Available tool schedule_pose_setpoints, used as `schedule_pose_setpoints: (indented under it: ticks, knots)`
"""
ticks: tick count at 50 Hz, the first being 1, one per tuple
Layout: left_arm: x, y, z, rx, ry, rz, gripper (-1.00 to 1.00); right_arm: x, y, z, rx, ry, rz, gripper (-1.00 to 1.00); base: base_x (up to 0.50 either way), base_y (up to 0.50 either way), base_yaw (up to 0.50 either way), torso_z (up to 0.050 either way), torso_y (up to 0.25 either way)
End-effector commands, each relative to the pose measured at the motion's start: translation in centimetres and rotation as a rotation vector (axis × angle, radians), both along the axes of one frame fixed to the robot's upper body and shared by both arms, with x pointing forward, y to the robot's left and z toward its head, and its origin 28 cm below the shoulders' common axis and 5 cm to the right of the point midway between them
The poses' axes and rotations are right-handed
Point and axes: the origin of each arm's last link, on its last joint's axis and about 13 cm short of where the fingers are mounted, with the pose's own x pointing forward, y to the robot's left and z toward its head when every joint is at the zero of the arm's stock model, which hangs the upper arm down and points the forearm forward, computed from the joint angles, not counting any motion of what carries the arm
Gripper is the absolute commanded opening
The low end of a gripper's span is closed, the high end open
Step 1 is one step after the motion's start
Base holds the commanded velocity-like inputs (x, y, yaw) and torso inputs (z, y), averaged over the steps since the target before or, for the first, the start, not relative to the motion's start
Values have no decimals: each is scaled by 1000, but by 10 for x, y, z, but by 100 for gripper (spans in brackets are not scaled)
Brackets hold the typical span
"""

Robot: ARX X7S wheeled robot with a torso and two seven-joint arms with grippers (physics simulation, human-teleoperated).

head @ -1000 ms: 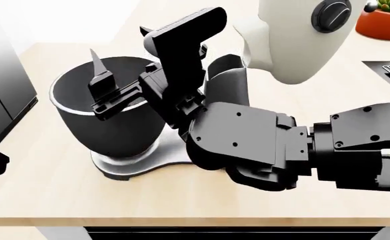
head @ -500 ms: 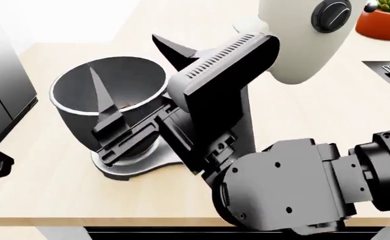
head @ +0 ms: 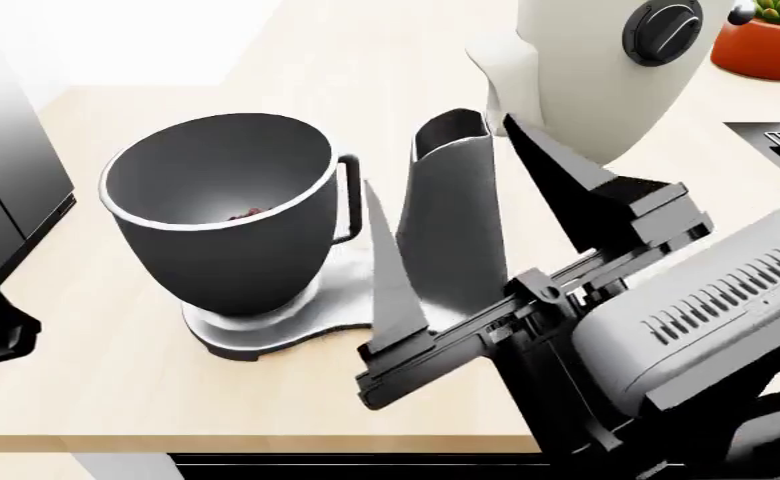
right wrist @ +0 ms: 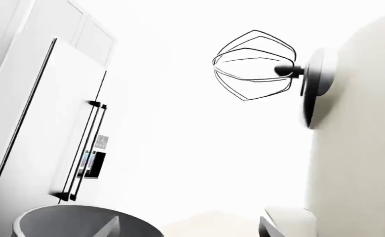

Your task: Place the cake in the stand mixer bowl.

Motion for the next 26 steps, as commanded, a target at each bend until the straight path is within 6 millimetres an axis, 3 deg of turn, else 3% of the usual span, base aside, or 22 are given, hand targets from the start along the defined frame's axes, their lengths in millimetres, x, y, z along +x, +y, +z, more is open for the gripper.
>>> schedule_pose_setpoints:
  ticks: [1,14,26]
  knots:
    - [0,-1,-1,1,4,-8,100,-26,-32,-3,55,-44,-195,100,0,0,0,0,0]
    - [1,-2,-3,0,5,-10,100,-47,-68,4,113,-115,-402,100,0,0,0,0,0]
    - [-2,-3,-1,-12,-20,-37,100,-47,-93,3,114,-172,-525,100,0,0,0,0,0]
